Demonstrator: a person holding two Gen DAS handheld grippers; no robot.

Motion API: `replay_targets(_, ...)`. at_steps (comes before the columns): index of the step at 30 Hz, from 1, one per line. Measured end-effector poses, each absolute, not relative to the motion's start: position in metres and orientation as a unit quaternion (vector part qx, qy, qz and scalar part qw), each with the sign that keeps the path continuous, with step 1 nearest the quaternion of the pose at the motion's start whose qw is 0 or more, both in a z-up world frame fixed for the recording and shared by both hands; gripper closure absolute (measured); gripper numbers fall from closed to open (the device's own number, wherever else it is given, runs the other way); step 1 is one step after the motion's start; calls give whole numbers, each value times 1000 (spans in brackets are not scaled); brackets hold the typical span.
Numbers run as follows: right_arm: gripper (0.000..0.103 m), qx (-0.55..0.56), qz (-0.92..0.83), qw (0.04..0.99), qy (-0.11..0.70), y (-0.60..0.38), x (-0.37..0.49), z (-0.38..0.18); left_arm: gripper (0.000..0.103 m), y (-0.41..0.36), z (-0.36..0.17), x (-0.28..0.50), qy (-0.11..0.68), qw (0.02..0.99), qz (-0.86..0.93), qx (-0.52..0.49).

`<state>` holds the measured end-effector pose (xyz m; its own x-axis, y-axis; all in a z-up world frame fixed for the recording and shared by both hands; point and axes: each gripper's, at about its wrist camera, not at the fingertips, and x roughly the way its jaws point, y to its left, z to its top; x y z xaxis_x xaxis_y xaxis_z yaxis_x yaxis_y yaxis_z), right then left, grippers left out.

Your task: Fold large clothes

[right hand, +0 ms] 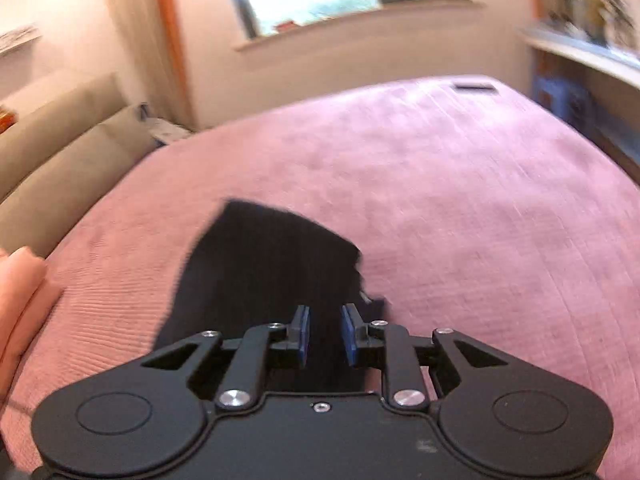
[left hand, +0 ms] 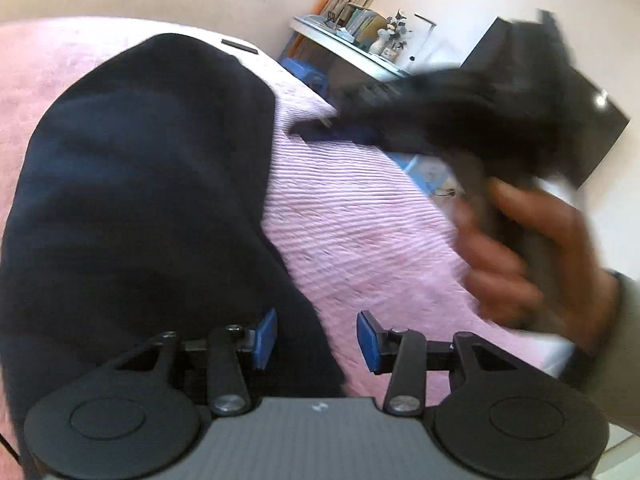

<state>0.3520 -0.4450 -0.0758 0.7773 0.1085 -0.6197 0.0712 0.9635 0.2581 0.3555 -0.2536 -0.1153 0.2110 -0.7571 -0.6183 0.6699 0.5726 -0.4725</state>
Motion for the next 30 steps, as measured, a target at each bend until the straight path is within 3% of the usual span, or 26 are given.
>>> replay_targets(3, 78, 115, 56, 925, 357, -431, 374, -79, 58, -231, -99, 343, 430, 792, -430, -51)
replay_targets(7, 78, 45, 43, 912, 406, -403, 434, -124, 58, -210, -95, 340, 423, 833, -353, -40)
replay_targets(11, 88, 28, 2, 893, 450, -411, 473, -186, 61, -196, -110, 351, 419, 855, -298, -68)
replay_targets(17, 90, 38, -30, 897, 439, -441, 472, -166, 61, -218, -150, 367, 435, 825, -351, -81)
replay_targets(20, 79, 60, 2, 898, 435, -451, 419, -134, 62, -226, -169, 369, 435, 820, -366, -69)
replay_targets(24, 78, 113, 75, 874, 466, -432, 324, -110, 65, -203, -160, 379, 450, 796, -384, -125)
replay_targets(26, 59, 118, 71, 866, 480, -419, 287, -108, 64, -192, -151, 377, 448, 792, -387, -149)
replay_targets(27, 42, 122, 56, 863, 488, -416, 271, -109, 64, -187, -145, 376, 448, 794, -383, -151)
replay_targets(30, 30, 165, 45, 850, 498, -417, 245, -117, 64, -187, -138, 374, 448, 800, -378, -129)
